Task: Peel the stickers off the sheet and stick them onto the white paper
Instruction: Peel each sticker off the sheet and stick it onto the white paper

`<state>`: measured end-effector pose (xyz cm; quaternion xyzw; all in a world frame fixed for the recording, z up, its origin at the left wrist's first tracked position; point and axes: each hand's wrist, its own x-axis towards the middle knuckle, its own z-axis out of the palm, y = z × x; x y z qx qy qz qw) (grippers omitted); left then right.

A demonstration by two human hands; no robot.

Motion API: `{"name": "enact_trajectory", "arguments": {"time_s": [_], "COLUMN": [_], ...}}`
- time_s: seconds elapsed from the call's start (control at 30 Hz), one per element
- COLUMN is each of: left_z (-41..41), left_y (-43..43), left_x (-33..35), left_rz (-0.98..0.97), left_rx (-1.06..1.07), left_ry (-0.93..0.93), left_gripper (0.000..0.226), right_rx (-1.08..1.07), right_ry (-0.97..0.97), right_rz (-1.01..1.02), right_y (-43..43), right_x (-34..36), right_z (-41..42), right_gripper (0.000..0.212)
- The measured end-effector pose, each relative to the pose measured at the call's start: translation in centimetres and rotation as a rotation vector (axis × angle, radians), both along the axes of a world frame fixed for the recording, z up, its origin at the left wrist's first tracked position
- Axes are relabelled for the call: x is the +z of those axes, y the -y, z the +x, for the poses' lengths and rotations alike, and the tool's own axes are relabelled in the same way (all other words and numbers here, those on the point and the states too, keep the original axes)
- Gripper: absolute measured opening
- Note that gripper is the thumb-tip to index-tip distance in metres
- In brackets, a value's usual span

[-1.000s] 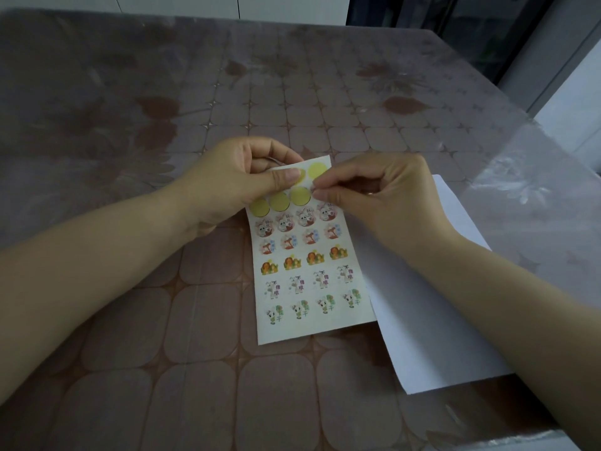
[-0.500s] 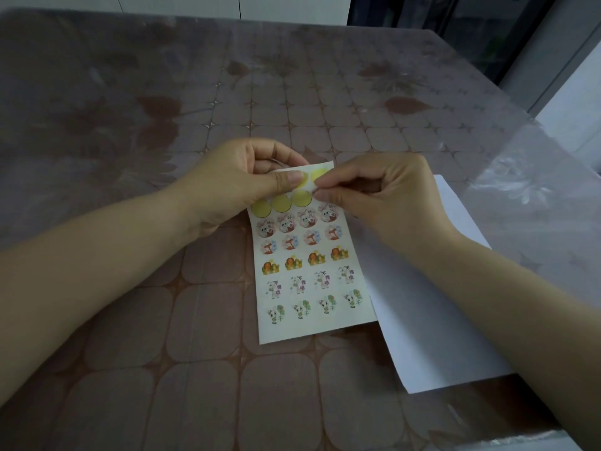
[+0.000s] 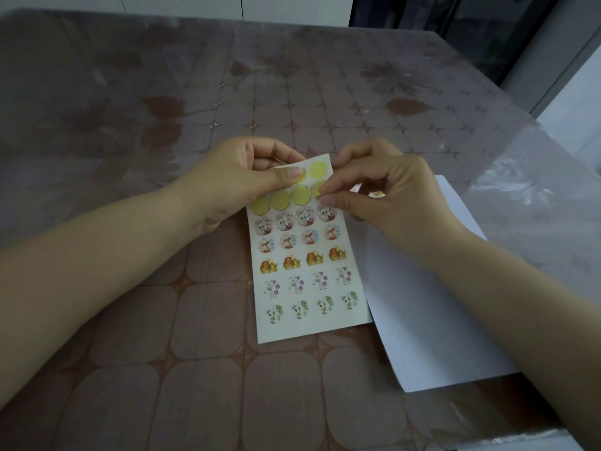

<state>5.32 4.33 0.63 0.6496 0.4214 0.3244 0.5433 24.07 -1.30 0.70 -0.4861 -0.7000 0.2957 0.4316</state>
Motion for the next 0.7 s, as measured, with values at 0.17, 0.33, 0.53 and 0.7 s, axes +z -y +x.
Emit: {"name": "enact_trajectory", "arguments": {"time_s": [0.17,0.33,0.53,0.7], "left_z": [-0.1,-0.2,-0.4,-0.3], "left_y": [0.2,0.3,0.0,-0.1], "left_x": [-0.1,-0.1,-0.3,-0.4], "left_rz": [0.163,0.237,0.199,0.178], "left_rx": [0.011,0.033,0.050,0.054], "left_ry": [-0.140,-0.205,-0.183,-0.164], "left_gripper": [0.011,0.011,0.013,0.012], "right_rx": [-0.090,-0.227,-0.244,-0.250], "right_ry": [-0.073,0.066,0.240,0.258], "right_rz": [-0.099,-0.189,-0.578,-0.702], "right_y": [-0.2,-0.1,-0.3,-0.6], "right_x": [0.1,2.5,4.0,3.0], "right_z": [0.1,2.8,10.2,10.2], "right_gripper": [0.012,0.005,0.004,0.016]}}
